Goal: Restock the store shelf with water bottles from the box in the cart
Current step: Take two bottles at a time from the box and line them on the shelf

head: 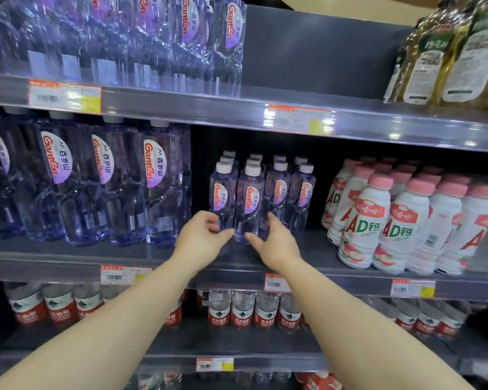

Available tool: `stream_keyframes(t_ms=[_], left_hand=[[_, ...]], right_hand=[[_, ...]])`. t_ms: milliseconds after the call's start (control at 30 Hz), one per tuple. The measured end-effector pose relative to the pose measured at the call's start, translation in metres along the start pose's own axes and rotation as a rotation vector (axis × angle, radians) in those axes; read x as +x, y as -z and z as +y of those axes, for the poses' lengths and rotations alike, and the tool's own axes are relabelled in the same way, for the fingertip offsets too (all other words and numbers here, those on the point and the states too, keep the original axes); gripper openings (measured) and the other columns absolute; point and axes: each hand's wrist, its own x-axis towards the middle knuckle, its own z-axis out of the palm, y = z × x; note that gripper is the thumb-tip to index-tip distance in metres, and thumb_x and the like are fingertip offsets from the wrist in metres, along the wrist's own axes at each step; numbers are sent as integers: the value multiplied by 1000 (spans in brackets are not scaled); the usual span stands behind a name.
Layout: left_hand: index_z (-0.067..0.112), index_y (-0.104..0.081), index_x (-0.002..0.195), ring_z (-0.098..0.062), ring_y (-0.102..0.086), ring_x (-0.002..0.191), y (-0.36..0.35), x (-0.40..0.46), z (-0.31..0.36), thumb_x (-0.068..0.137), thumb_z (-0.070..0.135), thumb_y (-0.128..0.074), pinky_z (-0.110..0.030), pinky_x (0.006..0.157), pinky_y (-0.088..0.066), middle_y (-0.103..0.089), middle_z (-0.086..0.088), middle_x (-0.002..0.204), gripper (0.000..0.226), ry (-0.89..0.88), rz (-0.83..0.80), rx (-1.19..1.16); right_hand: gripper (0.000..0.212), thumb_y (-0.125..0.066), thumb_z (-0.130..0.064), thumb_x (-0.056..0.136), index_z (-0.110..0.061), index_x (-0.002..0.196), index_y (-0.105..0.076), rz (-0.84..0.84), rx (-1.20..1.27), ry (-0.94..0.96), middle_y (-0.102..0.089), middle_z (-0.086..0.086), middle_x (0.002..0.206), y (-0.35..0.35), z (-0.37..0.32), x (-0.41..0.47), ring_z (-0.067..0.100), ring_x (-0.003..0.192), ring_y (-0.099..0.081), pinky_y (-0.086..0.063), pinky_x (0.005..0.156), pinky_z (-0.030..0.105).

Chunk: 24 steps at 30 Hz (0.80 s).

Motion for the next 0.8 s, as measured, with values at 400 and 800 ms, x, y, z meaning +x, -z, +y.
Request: stream_keyframes(t_ms=[400,800], left_hand=[[16,-38,145,-32,-40,134,-171,-136,102,91,56,-49,-43,109,-36,-45,-10,146,68,-301,-140,698],[20,-19,154,-26,-5,151,-451,-306,247,98,56,-32,-50,122,-6,-13,-5,164,68,-783,-541,703]], right_hand=[[61,-41,-43,100,-16,151,-22,-5,-266,35,-31,5,155,168,151,-138,25,142,-30,-32,112,39],[60,-24,-46,102,-15,153,-17,170,-622,-389,-14,3,161,398,379,-290,26,149,-6,-11,118,48]])
